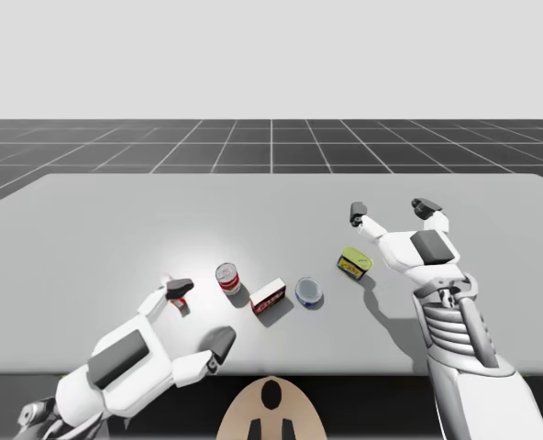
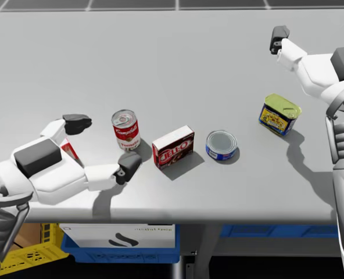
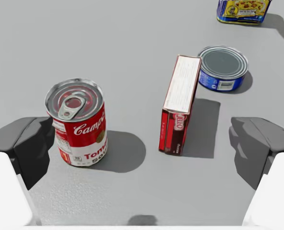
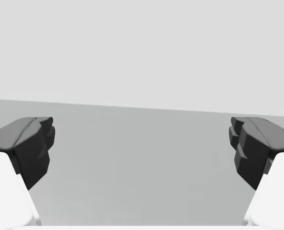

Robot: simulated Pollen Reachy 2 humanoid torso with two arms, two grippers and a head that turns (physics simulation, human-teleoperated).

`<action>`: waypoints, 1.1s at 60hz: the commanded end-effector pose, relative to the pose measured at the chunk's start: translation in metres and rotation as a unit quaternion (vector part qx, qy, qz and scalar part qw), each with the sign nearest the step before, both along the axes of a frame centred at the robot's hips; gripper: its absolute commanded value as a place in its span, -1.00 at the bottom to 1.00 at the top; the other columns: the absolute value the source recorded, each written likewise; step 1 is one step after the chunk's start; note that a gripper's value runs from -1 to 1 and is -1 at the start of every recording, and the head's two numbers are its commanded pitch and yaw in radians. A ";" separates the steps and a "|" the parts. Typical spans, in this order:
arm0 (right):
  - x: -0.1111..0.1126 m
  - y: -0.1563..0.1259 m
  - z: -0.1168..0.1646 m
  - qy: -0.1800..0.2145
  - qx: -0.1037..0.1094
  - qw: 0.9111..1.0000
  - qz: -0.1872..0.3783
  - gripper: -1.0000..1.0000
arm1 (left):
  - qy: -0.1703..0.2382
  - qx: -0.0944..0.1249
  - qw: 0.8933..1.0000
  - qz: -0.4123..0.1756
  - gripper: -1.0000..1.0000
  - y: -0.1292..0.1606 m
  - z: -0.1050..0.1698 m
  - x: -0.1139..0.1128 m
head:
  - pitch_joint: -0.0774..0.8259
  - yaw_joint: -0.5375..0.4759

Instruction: Lift the pudding box off the table.

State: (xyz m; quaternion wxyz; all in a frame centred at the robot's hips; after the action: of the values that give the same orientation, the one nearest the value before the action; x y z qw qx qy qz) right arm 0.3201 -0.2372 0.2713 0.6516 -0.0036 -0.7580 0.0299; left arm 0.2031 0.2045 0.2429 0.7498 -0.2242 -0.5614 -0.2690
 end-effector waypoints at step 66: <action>-0.003 0.002 0.000 -0.007 -0.010 1.000 0.004 -1.00 | 0.088 0.049 0.995 -0.023 -1.00 -0.101 -0.063 0.075 | 0.81 0.06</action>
State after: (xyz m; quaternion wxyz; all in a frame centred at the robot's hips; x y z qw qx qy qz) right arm 0.3176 -0.2348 0.2713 0.6468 -0.0074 -0.7616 0.0395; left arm 0.2666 0.1209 0.1781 0.8018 -0.2160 -0.4689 -0.3009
